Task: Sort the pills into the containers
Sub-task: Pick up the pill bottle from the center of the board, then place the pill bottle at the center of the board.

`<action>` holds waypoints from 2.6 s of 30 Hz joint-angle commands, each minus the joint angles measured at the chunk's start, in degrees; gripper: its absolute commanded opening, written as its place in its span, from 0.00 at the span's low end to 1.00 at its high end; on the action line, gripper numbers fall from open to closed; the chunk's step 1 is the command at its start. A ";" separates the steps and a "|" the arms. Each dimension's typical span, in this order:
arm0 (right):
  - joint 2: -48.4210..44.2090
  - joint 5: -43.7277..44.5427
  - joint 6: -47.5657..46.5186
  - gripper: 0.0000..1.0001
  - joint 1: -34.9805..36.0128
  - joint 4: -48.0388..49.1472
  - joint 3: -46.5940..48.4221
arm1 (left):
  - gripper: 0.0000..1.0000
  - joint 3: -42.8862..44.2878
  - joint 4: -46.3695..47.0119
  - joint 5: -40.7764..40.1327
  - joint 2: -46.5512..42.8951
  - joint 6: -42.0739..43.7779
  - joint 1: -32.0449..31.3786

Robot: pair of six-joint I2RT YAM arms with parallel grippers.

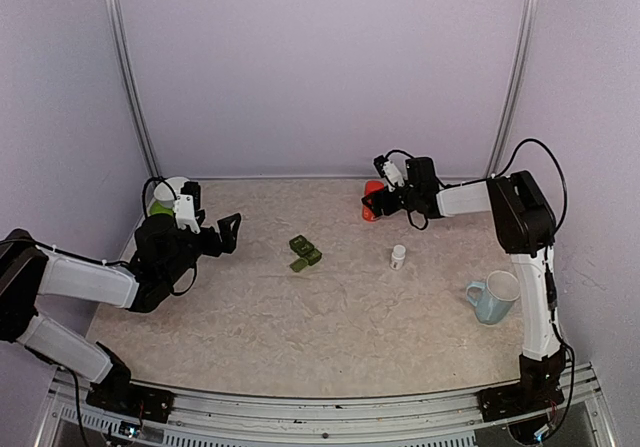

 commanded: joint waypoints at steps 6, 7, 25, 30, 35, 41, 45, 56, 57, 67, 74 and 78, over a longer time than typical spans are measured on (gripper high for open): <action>-0.38 -1.68 -2.47 0.57 1.37 -0.65 2.64 | 0.99 0.81 1.27 -0.49 0.47 1.22 -0.34; -1.26 -1.75 -3.08 0.57 1.66 -0.44 1.88 | 0.99 0.84 1.32 -0.49 0.55 1.21 -0.36; -27.48 -8.99 -11.07 0.45 13.42 -0.83 -24.01 | 0.99 1.56 0.82 1.29 -0.69 4.43 -3.49; -30.63 -8.54 -15.51 0.46 19.40 -2.43 -29.10 | 0.99 2.15 0.80 3.38 -0.76 6.45 -5.83; -32.28 -10.11 -16.29 0.47 22.46 1.30 -33.75 | 0.99 2.17 0.67 6.36 -1.71 8.21 -7.51; -29.22 -10.82 -16.54 0.47 24.71 2.38 -34.35 | 0.99 2.62 -1.89 8.61 -3.55 9.90 -8.75; -27.94 -10.13 -16.34 0.47 25.84 3.32 -34.74 | 0.99 3.36 -3.86 8.08 -3.96 10.55 -9.73; -26.20 -9.13 -16.35 0.52 26.14 4.14 -35.50 | 0.99 4.24 -7.49 7.76 -3.10 11.80 -13.21; -26.19 -8.97 -16.40 0.55 26.17 4.23 -35.76 | 0.99 4.48 -7.54 8.28 -2.90 11.95 -13.36; -32.22 -5.47 -14.75 0.92 26.22 4.80 -38.70 | 0.99 8.89 -9.52 11.96 0.11 12.75 -14.11; -39.27 -0.30 -12.83 1.00 26.14 4.39 -40.99 | 0.99 12.17 -11.07 13.40 2.90 13.61 -14.81; -43.44 7.35 -10.30 1.00 26.00 4.52 -41.29 | 0.99 13.53 -11.11 13.58 4.61 14.68 -15.44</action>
